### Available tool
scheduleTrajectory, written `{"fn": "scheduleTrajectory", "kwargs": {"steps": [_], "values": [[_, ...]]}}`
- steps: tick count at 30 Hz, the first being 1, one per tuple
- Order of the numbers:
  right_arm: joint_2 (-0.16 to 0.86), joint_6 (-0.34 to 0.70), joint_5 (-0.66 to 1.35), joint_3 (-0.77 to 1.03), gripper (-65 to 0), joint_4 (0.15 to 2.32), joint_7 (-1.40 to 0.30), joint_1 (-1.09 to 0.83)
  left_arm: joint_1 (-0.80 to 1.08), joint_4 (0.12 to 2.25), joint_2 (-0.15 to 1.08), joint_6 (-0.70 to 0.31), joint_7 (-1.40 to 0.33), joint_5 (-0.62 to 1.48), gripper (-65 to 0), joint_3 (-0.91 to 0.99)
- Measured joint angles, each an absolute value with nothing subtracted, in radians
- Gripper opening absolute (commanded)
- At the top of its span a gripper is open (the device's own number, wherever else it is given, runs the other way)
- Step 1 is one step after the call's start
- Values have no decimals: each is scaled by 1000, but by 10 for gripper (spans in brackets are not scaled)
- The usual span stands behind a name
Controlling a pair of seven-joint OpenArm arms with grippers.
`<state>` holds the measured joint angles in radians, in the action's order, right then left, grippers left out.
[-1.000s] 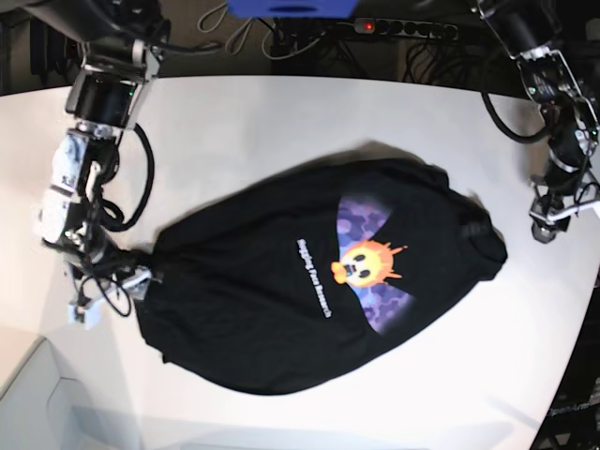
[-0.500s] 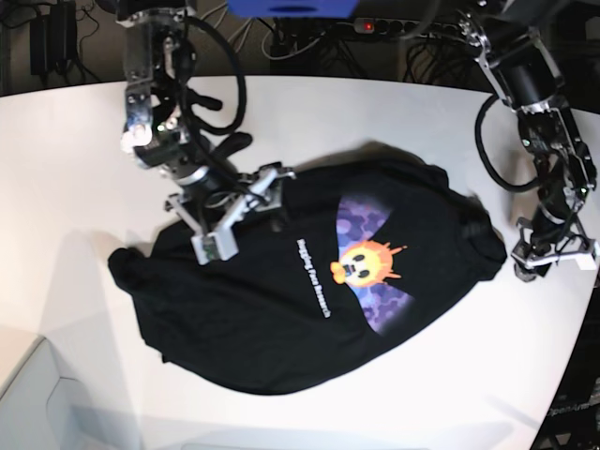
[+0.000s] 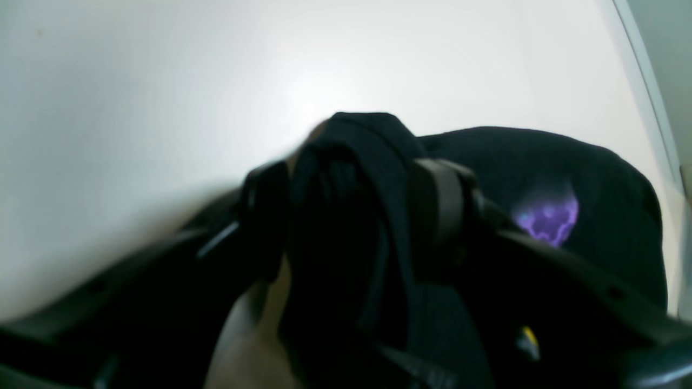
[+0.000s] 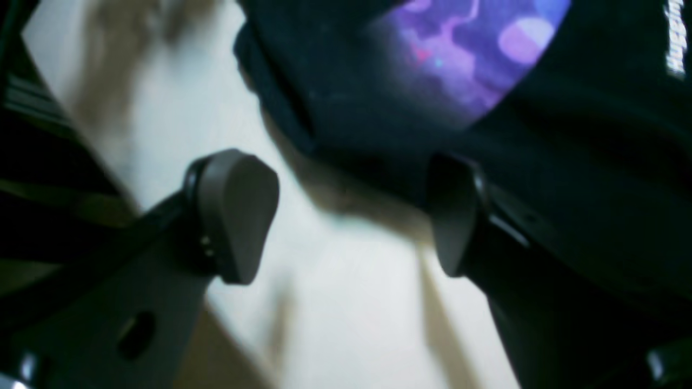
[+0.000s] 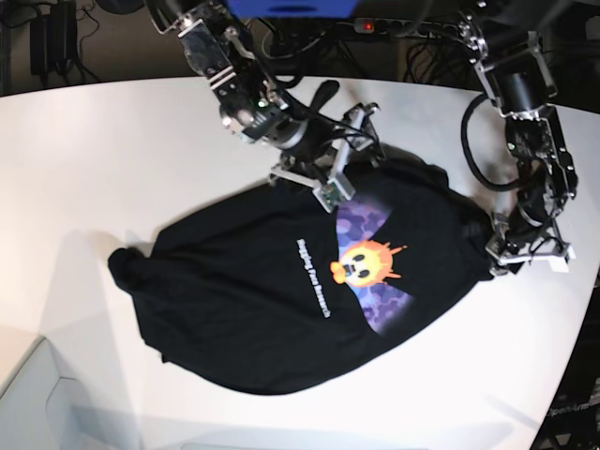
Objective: Layout the t-shirt on the table in an organized manner, then fold the t-shirt properly
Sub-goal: 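Move the right gripper to the collar and grasp it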
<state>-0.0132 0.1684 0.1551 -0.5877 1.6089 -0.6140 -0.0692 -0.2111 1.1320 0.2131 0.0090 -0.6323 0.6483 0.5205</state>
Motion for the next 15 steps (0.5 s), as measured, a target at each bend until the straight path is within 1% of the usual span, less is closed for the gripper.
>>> {"fn": "scheduleTrajectory", "kwargs": {"steps": [3, 7, 12, 15], "values": [[-14, 168, -8, -657, -182, 1608, -559, -62, -212, 1126, 224, 8, -635, 648, -308, 519], [-17, 168, -140, -720, -182, 1522, -506, -62, -255, 1068, 238, 12, -628, 646, -308, 522], [-17, 168, -150, -724, -182, 1424, -412, -63, -283, 1010, 235, 8, -629, 651, -308, 520], [-28, 168, -150, -721, -186, 1378, -396, -35, -294, 974, 234, 11, -625, 649, -309, 512]]}}
